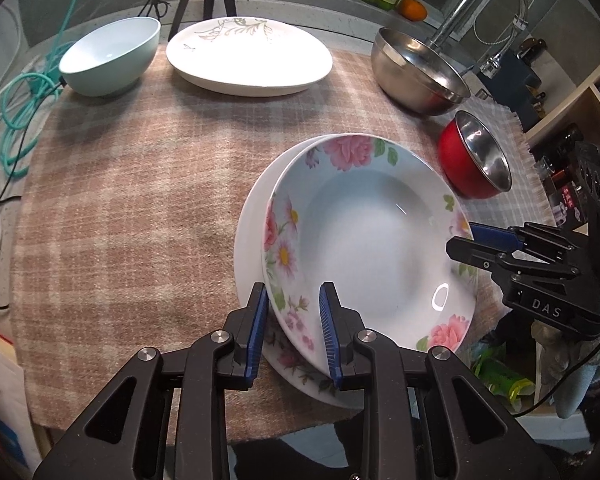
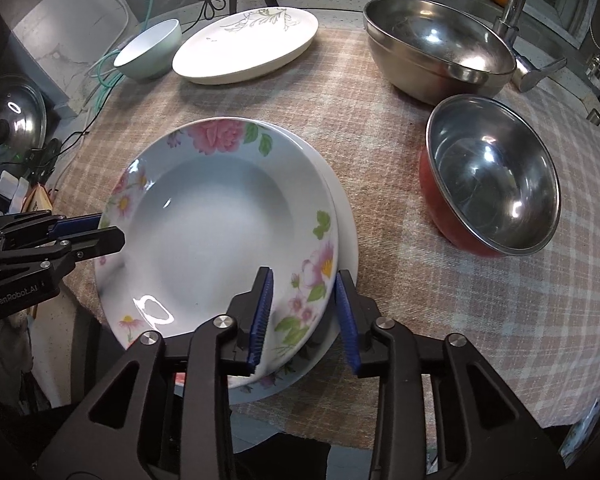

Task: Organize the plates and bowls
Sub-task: 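Open both grippers and release the rose plate on the stack, then move both grippers to the white leaf-pattern plate and grasp its rim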

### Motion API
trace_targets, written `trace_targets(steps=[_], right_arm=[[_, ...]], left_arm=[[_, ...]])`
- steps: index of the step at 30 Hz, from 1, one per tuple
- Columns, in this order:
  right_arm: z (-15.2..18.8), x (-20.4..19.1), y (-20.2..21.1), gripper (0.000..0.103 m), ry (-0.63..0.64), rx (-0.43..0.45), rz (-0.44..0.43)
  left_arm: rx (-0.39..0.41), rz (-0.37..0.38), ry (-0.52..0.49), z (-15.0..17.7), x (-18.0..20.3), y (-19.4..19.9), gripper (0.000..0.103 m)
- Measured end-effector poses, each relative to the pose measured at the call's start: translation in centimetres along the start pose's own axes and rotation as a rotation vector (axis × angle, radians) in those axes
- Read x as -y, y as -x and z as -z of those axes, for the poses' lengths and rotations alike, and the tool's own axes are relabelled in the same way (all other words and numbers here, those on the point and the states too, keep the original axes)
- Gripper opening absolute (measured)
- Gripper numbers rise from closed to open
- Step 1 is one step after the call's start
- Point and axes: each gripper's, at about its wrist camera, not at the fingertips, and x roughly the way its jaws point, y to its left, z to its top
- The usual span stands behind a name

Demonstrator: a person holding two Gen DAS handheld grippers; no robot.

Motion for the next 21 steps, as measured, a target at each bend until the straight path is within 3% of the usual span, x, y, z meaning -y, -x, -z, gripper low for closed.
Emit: trace_targets(steps=[4, 5, 6, 8, 11, 21], right_arm=[[0.0, -0.4, 0.1, 0.044, 0.013, 0.005, -0.001], [0.0, -0.4, 0.2, 0.049, 0.012, 0.009, -0.004], [-0.1, -0.5, 0.3, 0.051, 0.014, 0.015, -0.006], [-0.2, -0.6, 0.8, 0.063, 0.022, 0.033, -0.005], [-0.6, -0.8, 1.7, 0.080, 0.029, 0.075, 0.000], [-3.8, -0.1, 4.2, 0.082, -0.007, 0.137, -0.051]], left_arm=[[0.007, 0.006, 0.006, -0.1, -0.2, 0.4, 0.029], [0.008, 0.004, 0.003, -0.2, -0.1, 0.5, 0.035], [0.011, 0.001, 0.003, -0.3, -0.1, 0.6, 0.049], [0.029, -0.001, 0.007, -0.3, -0.1, 1.0, 0.059], [0.042, 0.013, 0.017, -0.6, -0.4, 1.6, 0.059], [0.086, 0.030, 0.085, -2.5, -2.3, 3.3, 0.061]])
